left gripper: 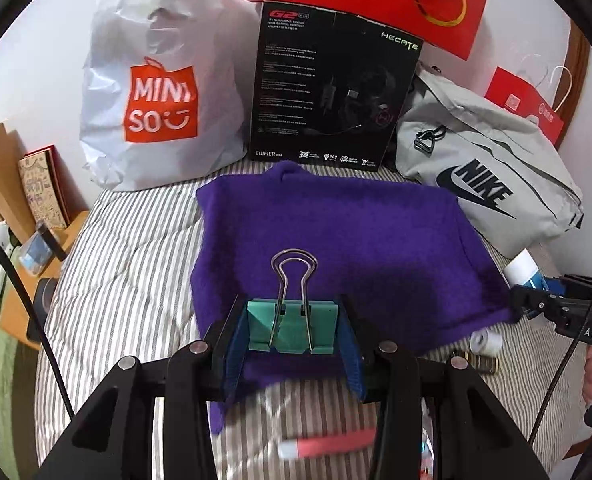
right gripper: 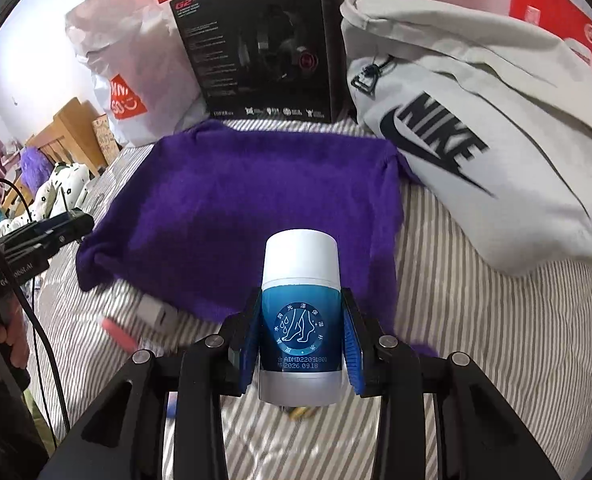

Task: Organize rigid objects
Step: 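Carry the clip onto the purple towel and open the left gripper while the right gripper sets the stick there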

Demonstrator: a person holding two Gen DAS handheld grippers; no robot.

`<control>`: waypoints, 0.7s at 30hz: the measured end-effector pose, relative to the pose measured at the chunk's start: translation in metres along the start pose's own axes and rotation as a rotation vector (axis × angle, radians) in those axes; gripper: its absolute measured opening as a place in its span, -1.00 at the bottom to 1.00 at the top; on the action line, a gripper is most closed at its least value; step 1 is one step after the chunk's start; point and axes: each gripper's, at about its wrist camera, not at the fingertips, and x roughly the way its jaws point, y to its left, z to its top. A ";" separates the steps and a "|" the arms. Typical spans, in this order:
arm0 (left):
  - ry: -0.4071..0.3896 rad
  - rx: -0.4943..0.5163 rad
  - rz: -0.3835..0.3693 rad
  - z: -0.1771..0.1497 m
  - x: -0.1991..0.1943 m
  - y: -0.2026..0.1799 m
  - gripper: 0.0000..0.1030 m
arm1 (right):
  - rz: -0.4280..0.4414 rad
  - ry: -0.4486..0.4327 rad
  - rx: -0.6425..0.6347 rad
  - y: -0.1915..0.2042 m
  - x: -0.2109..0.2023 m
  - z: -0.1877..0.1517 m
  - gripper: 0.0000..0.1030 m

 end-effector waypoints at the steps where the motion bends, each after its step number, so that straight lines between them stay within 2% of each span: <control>1: 0.001 -0.002 -0.002 0.003 0.003 0.000 -0.23 | 0.003 -0.001 -0.001 0.000 0.004 0.007 -0.30; 13: 0.026 -0.001 -0.017 0.045 0.058 -0.005 -0.23 | 0.024 0.007 0.009 -0.013 0.051 0.062 -0.30; 21: 0.077 -0.001 -0.024 0.068 0.098 -0.002 -0.23 | 0.003 0.052 -0.007 -0.022 0.088 0.081 -0.30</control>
